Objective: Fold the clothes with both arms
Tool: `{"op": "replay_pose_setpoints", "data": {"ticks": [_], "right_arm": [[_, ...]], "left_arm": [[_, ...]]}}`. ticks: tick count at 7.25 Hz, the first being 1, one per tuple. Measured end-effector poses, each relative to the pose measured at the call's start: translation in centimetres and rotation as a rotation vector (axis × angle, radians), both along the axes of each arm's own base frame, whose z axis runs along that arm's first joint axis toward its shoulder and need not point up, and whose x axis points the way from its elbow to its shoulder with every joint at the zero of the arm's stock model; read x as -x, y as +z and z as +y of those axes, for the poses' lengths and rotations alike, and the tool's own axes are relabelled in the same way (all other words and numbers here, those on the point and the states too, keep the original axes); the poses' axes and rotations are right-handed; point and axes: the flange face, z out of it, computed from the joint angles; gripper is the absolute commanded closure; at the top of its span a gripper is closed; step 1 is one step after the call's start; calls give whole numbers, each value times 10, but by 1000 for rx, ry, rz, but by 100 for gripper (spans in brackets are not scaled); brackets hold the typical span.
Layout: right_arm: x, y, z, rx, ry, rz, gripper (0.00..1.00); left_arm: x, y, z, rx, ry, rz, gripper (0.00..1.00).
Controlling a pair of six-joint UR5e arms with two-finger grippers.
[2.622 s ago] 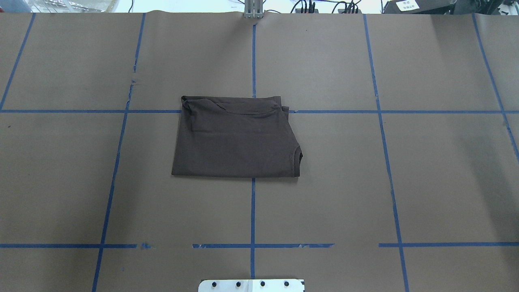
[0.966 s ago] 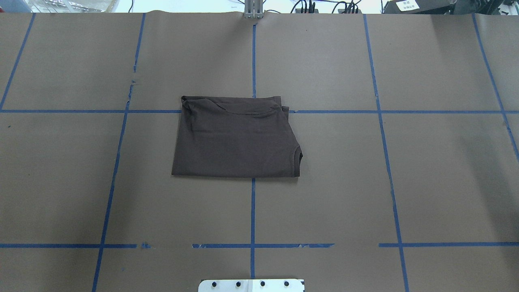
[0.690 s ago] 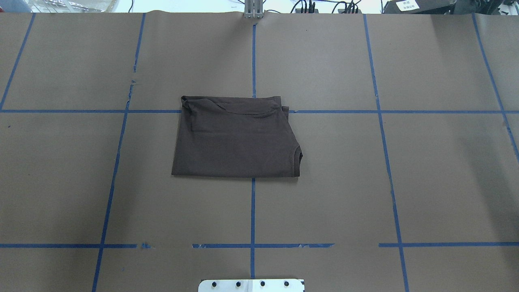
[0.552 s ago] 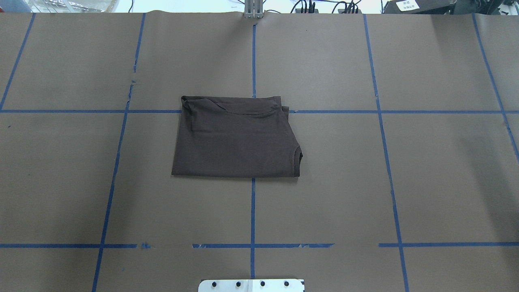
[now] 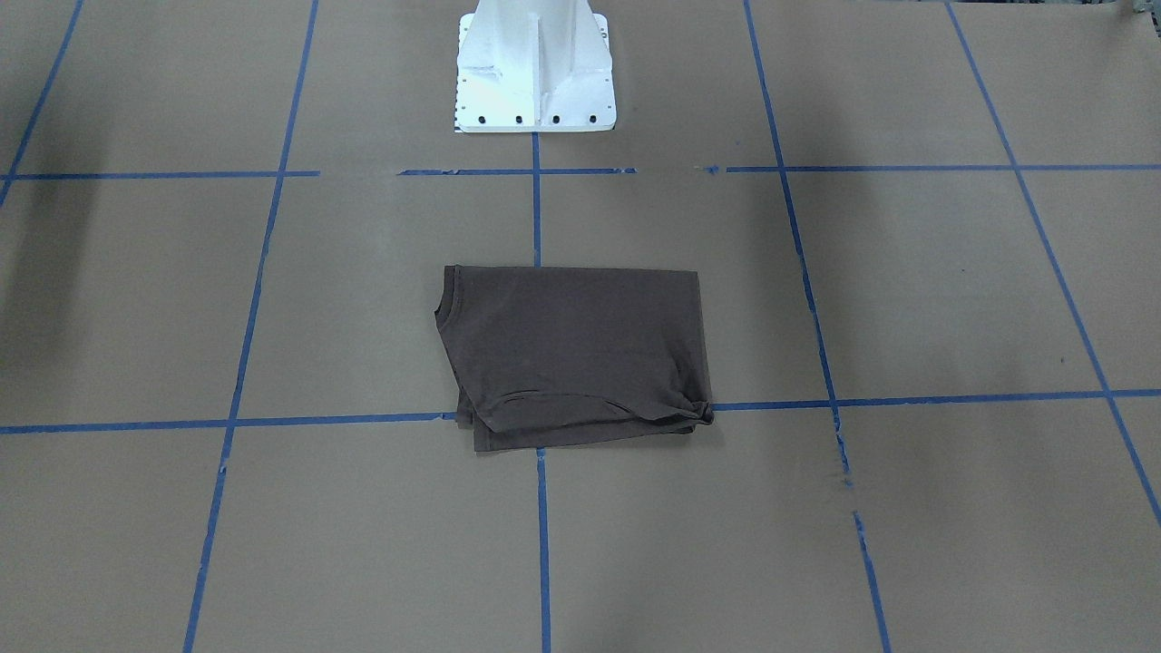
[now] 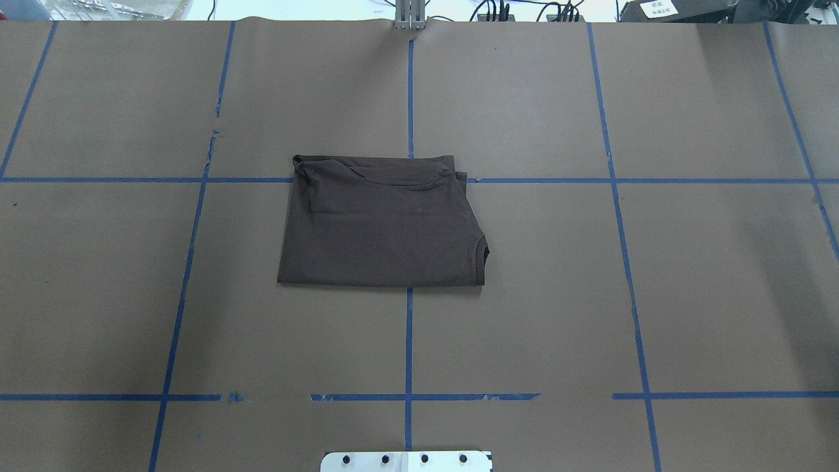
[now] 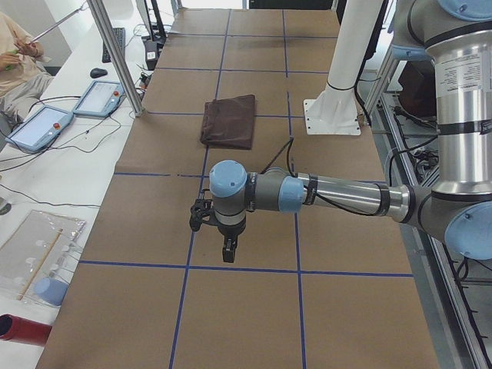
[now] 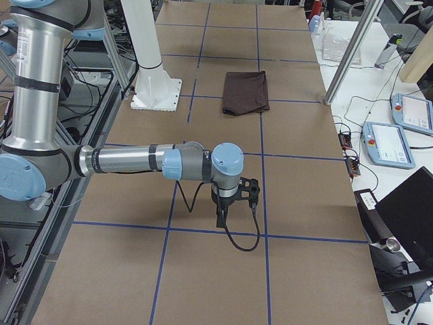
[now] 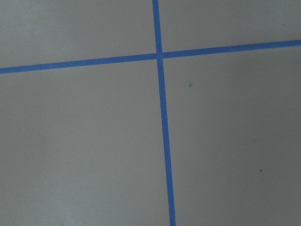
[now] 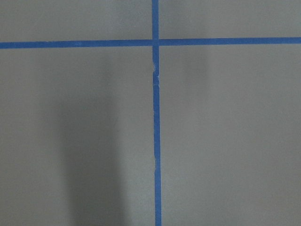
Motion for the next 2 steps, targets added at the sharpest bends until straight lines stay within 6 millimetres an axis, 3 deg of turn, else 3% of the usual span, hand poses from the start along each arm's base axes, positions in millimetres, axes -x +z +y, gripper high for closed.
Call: {"op": "replay_pose_setpoints", "data": {"ticks": [2], "right_arm": [[0, 1, 1, -4, -2, 0, 0]], "left_arm": [[0, 0, 0, -1, 1, 0, 0]]}}
